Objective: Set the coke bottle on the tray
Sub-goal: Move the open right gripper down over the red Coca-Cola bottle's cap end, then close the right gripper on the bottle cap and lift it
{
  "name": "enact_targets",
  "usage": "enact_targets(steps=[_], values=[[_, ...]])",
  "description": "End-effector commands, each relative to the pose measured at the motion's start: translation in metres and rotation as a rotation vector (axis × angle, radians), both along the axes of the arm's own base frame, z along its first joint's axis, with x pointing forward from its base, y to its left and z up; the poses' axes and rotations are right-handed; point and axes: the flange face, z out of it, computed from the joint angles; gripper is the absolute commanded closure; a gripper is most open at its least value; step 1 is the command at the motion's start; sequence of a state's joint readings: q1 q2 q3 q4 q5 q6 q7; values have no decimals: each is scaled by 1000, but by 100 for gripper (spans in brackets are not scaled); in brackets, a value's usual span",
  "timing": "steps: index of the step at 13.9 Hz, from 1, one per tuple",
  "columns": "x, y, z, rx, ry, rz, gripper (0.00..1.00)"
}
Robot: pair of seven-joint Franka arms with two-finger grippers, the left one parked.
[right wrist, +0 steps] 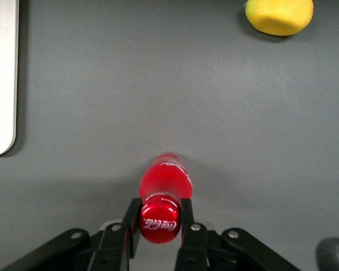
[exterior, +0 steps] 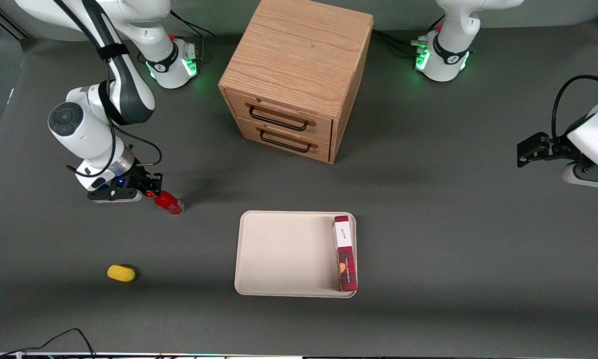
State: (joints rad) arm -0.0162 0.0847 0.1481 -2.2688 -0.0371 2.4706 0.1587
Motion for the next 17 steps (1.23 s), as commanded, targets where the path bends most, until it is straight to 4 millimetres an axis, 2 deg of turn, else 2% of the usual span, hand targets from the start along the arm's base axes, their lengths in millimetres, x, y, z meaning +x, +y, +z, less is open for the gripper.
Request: enact_targets(steps=[1, 3, 5, 7, 8, 10, 11, 13, 15, 17], values=[[1, 4, 17, -13, -31, -4, 100], [8, 9, 57, -26, -4, -3, 100], [26, 4, 124, -44, 57, -23, 100], [36, 2, 187, -51, 105, -40, 100], [38, -1, 219, -46, 102, -46, 100], [37, -6, 271, -40, 108, -49, 100], [37, -7, 289, -38, 117, -52, 100], [41, -9, 308, -34, 127, -57, 100], [45, -2, 317, -26, 110, -53, 100], [60, 8, 314, -14, 105, -40, 100]])
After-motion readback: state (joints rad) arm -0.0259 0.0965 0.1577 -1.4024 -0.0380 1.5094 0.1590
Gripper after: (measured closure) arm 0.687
